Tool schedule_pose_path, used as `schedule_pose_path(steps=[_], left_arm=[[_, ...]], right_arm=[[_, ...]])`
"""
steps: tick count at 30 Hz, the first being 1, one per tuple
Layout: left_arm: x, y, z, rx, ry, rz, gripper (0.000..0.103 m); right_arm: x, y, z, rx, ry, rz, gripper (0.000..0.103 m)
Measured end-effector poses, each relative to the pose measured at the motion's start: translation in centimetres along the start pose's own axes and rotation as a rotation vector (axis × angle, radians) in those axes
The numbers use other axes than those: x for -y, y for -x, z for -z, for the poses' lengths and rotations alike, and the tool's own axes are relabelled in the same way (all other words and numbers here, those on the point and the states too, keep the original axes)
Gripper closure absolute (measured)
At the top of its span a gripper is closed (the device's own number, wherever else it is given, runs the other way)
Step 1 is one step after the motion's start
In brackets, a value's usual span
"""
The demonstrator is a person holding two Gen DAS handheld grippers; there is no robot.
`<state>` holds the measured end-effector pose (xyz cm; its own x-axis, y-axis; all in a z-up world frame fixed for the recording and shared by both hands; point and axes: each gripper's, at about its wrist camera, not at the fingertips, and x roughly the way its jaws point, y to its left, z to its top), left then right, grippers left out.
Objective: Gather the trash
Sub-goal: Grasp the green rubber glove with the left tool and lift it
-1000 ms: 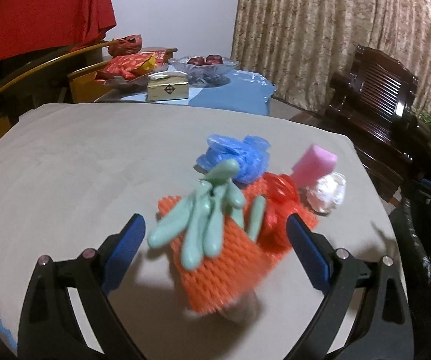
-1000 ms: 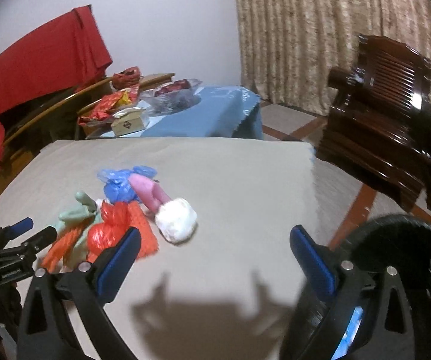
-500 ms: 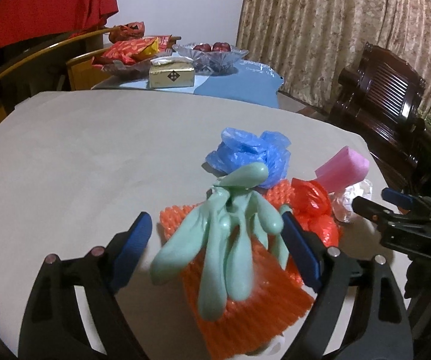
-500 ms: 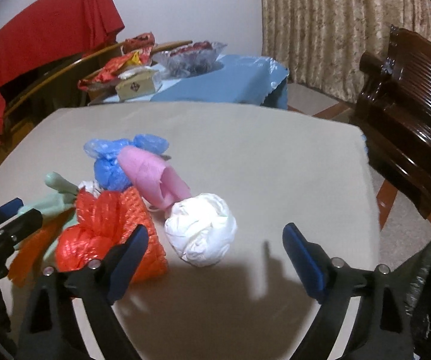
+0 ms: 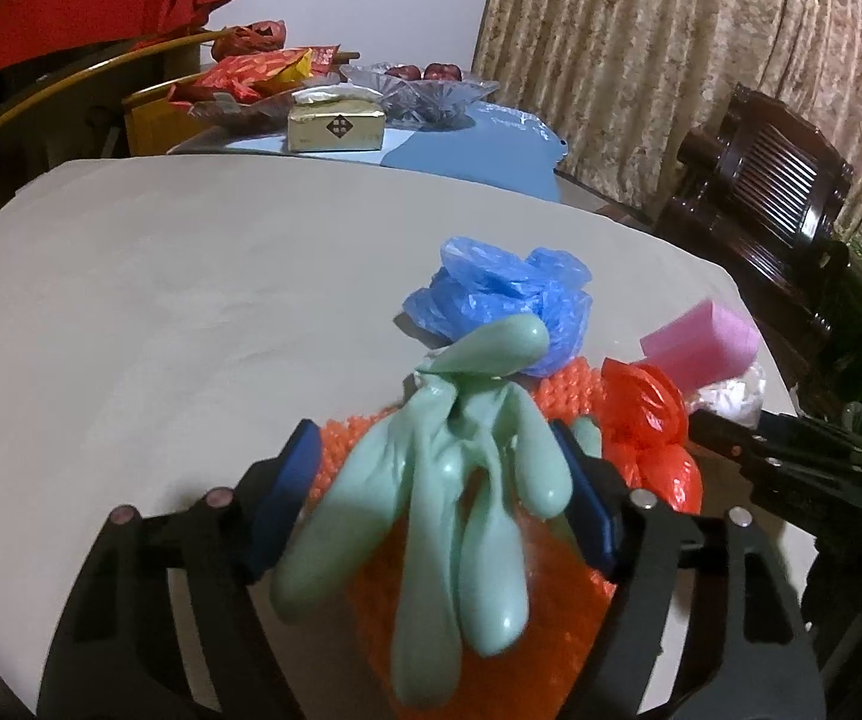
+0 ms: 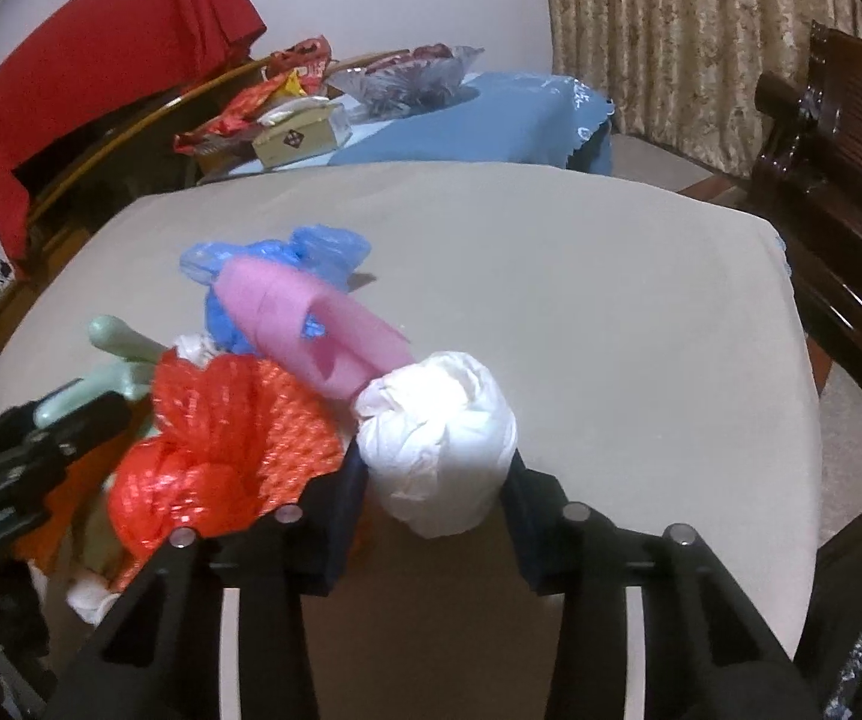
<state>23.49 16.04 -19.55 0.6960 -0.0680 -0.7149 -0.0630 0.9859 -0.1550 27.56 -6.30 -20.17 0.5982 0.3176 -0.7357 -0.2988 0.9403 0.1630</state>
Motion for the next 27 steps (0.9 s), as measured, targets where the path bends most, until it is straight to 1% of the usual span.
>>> schedule_pose_path(steps=[1, 3, 4, 5, 6, 8, 9, 11, 16, 20, 27], left_arm=[[0.0, -0.1, 0.0, -0.003, 0.004, 0.007, 0.036], [-0.1, -0.2, 0.0, -0.002, 0.016, 0.016, 0.046], [-0.1, -0.2, 0.0, 0.003, 0.017, 0.016, 0.049], [-0.2, -0.1, 0.0, 0.009, 0.017, 0.016, 0.056], [-0.2, 0.1, 0.0, 0.014, 0.018, 0.017, 0.059], [-0.4, 0.4, 0.0, 0.026, 0.026, 0.038, 0.075], [-0.5, 0.7, -0.1, 0.030, 0.032, 0.047, 0.077], [-0.5, 1.2, -0.3, 0.041, 0.034, 0.051, 0.080], [-0.3, 3.5, -0.5, 0.088, 0.044, 0.060, 0.081], [0.9, 6.1, -0.2, 0.135, 0.015, 0.077, 0.081], [2.4, 8.4, 0.7, 0.146, 0.012, 0.107, 0.081]], right_arm=[[0.0, 0.4, 0.0, 0.005, -0.005, -0.005, 0.061], [0.1, 1.1, 0.1, 0.012, -0.014, -0.012, 0.061], [0.0, 1.3, 0.1, 0.015, -0.017, -0.014, 0.061], [0.0, 1.6, 0.2, 0.018, -0.019, -0.016, 0.061], [0.0, 1.9, 0.3, 0.021, -0.022, -0.018, 0.061], [-0.1, 2.4, 0.3, 0.025, -0.026, -0.022, 0.061], [-0.1, 2.6, 0.4, 0.028, -0.027, -0.023, 0.061], [-0.3, 3.0, 0.5, 0.032, -0.023, -0.023, 0.061], [-0.3, 4.4, 0.9, 0.040, -0.014, -0.016, 0.061], [-0.3, 5.7, 1.2, 0.057, -0.014, -0.016, 0.061], [0.3, 8.2, 2.1, 0.084, -0.032, -0.015, 0.061]])
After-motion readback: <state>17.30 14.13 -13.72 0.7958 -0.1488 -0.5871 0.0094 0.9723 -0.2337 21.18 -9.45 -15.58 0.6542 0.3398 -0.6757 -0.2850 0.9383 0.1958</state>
